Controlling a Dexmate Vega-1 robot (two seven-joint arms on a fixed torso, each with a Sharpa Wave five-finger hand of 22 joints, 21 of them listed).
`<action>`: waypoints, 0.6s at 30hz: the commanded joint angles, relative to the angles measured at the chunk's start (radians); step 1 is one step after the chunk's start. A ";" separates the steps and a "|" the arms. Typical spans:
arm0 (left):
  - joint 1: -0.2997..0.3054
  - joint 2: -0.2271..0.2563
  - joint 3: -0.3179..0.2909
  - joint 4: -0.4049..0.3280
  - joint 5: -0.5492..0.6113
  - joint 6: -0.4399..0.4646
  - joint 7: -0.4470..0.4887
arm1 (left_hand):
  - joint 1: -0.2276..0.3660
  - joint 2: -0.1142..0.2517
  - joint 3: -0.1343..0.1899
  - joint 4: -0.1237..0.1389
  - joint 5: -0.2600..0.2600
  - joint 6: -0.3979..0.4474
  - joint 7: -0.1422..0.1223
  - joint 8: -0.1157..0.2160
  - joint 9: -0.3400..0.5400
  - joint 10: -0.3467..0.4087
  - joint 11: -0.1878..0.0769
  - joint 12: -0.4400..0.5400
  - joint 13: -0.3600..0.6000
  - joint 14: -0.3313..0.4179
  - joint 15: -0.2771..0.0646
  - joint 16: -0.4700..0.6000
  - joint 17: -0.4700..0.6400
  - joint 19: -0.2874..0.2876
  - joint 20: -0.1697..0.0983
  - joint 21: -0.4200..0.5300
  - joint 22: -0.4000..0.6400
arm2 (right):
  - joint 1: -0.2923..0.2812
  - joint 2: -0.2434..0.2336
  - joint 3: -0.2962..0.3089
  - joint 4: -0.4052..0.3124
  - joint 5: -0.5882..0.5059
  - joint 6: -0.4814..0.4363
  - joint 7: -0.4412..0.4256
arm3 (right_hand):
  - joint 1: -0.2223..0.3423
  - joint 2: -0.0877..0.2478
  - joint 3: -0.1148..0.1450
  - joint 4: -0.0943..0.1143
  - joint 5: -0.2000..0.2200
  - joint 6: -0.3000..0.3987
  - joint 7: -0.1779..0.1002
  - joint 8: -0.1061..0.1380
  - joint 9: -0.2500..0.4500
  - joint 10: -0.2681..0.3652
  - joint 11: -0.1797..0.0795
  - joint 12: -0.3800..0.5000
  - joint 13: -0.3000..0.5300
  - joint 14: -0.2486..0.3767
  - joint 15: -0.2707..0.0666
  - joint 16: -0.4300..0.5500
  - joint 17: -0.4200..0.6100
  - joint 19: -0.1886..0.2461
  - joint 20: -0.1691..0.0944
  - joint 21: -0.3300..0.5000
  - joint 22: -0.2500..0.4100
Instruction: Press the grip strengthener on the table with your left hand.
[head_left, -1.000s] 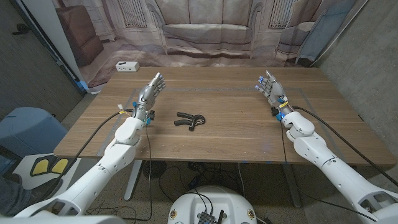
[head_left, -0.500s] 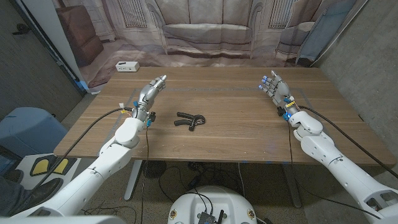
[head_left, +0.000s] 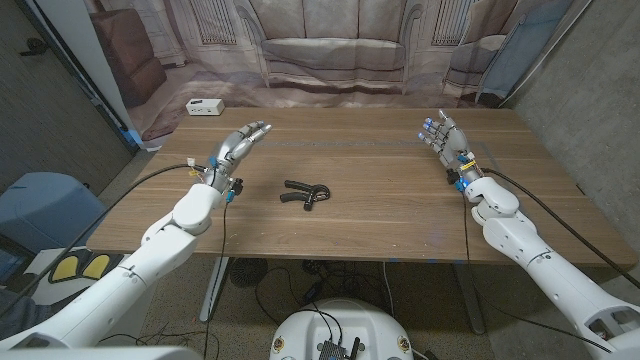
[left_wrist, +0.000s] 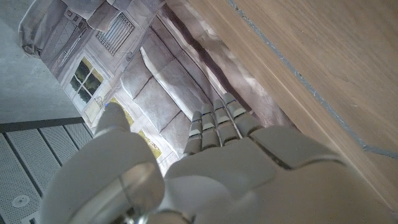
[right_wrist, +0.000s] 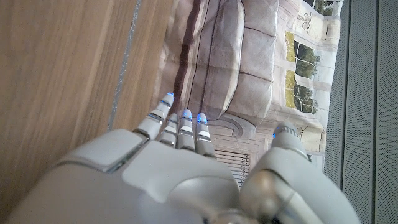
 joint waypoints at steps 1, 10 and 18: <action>-0.026 0.030 0.003 0.077 0.021 -0.110 -0.076 | 0.009 -0.010 -0.003 -0.011 -0.005 0.014 -0.002 0.001 0.004 0.011 0.002 0.001 0.001 0.011 -0.003 0.000 0.001 0.015 -0.004 0.003 0.002 | -0.042 0.000 -0.003 -0.080 -0.041 -0.006 -0.091 | 0.009 0.002 0.000 -0.001 0.006 0.005 0.002 0.003 0.003 0.009 -0.002 0.003 0.002 0.000 0.005 0.006 0.002 0.012 -0.001 0.008 0.002; -0.037 0.080 0.013 0.056 0.073 -0.084 -0.105 | 0.020 -0.029 -0.006 -0.020 -0.007 0.007 -0.005 -0.005 0.004 0.007 -0.002 -0.004 0.002 0.010 -0.004 -0.004 0.001 0.016 -0.003 -0.001 0.002 | -0.062 -0.017 0.001 -0.119 -0.061 -0.014 -0.121 | 0.010 0.003 0.000 -0.001 0.006 0.005 0.002 0.003 0.003 0.008 -0.003 0.003 0.002 0.000 0.005 0.006 0.001 0.012 -0.001 0.008 0.002; -0.036 0.108 0.012 0.036 0.126 -0.085 -0.096 | 0.035 -0.040 -0.005 -0.027 -0.007 0.014 -0.016 -0.004 0.005 0.009 -0.005 -0.006 0.002 0.011 -0.007 -0.007 0.001 0.019 -0.002 -0.004 0.002 | -0.086 -0.024 0.010 -0.155 -0.066 -0.020 -0.149 | 0.011 0.003 -0.001 -0.002 0.006 0.005 0.001 0.003 0.003 0.008 -0.001 0.002 0.002 0.001 0.005 0.006 0.001 0.012 -0.001 0.008 0.002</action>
